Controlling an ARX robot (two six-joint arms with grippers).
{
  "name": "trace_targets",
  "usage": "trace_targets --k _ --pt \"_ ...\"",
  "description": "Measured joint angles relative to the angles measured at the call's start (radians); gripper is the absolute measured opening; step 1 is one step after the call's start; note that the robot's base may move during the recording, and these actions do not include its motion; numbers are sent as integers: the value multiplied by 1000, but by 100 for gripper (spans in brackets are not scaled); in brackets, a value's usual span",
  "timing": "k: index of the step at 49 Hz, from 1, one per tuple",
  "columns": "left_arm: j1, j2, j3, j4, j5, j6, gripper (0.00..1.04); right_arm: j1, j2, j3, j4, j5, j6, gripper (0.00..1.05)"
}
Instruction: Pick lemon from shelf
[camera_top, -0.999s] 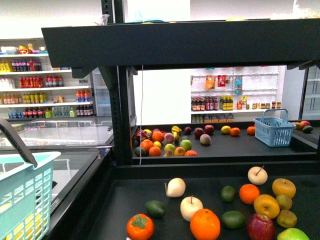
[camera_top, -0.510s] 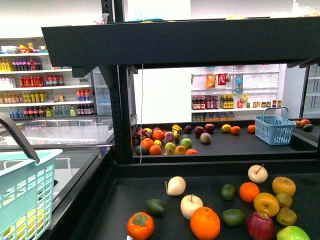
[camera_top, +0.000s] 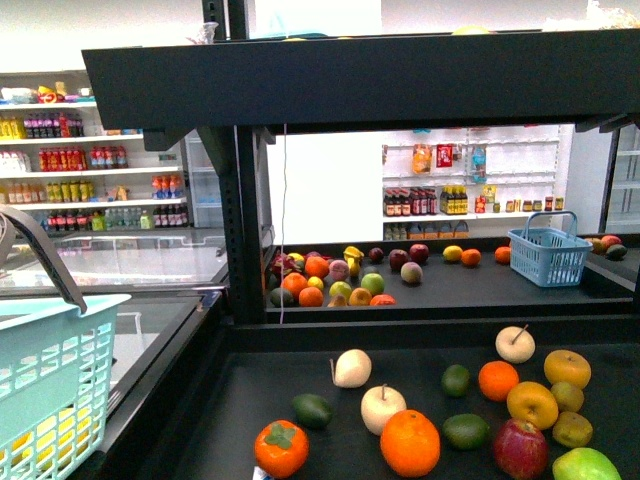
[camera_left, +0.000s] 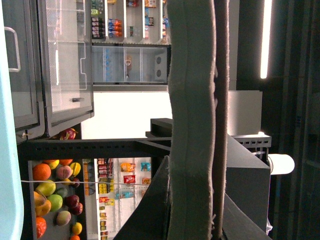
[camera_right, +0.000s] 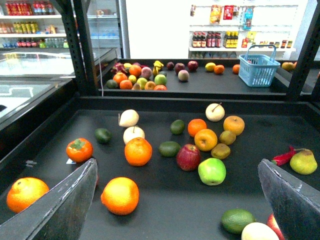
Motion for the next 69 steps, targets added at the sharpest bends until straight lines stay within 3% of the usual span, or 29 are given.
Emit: trace_targets --k 37,69 --pt "-9 -75 47 -135 18 18 9 0 0 0 0 0 0 97" --pt "-16 -105 50 -141 27 46 9 0 0 0 0 0 0 97"
